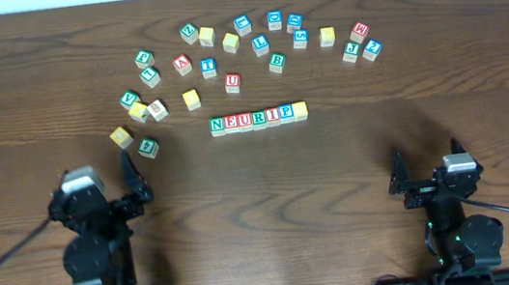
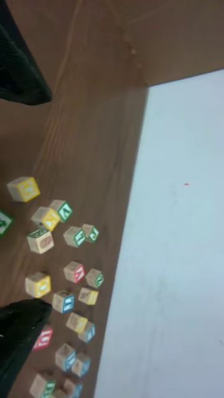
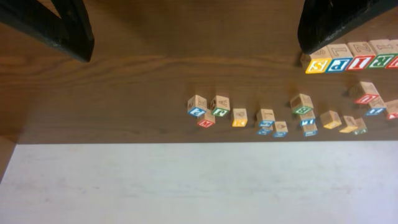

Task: Spell out NEURIPS

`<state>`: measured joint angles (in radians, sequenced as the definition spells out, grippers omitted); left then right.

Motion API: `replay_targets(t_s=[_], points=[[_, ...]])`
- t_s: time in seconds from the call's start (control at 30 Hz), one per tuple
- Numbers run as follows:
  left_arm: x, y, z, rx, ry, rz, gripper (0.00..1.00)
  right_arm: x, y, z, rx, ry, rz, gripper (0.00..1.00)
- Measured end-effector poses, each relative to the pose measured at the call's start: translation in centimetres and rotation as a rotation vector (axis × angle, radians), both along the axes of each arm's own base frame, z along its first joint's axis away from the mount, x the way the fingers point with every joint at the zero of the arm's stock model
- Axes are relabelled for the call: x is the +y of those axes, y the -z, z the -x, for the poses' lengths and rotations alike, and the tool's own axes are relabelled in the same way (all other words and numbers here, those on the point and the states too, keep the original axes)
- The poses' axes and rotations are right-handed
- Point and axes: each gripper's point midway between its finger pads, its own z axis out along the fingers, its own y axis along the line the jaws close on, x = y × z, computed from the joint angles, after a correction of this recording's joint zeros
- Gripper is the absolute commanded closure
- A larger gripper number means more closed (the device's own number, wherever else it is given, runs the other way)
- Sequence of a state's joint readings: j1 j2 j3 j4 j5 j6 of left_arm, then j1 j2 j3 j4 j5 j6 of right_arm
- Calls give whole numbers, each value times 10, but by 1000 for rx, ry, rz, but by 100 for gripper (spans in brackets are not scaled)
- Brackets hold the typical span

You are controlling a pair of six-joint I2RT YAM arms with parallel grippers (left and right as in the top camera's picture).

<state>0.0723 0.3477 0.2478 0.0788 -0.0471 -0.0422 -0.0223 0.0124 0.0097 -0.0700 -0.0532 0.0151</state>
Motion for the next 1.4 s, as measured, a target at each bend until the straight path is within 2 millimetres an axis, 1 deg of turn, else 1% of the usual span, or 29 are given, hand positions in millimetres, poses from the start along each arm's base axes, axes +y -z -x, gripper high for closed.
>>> replay_targets(t_s=[0.1,0.23,0.4,0.5,0.57,0.73,1.4], points=[[0,20,5,-9,2,-25,2,0,0,0,0,0,0,1],[-1,42,10,-6,6,-63,2,0,0,0,0,0,0,1],[-1,53,13,-10,9,-94,2,0,0,0,0,0,0,1],[-1,66,16,37,11,-99,2,0,0,0,0,0,0,1],[-2,70,18,55,18,-98,2,0,0,0,0,0,0,1],[-4,60,20,14,29,-105,2,0,0,0,0,0,0,1],[-5,59,20,12,30,-107,2,0,0,0,0,0,0,1]])
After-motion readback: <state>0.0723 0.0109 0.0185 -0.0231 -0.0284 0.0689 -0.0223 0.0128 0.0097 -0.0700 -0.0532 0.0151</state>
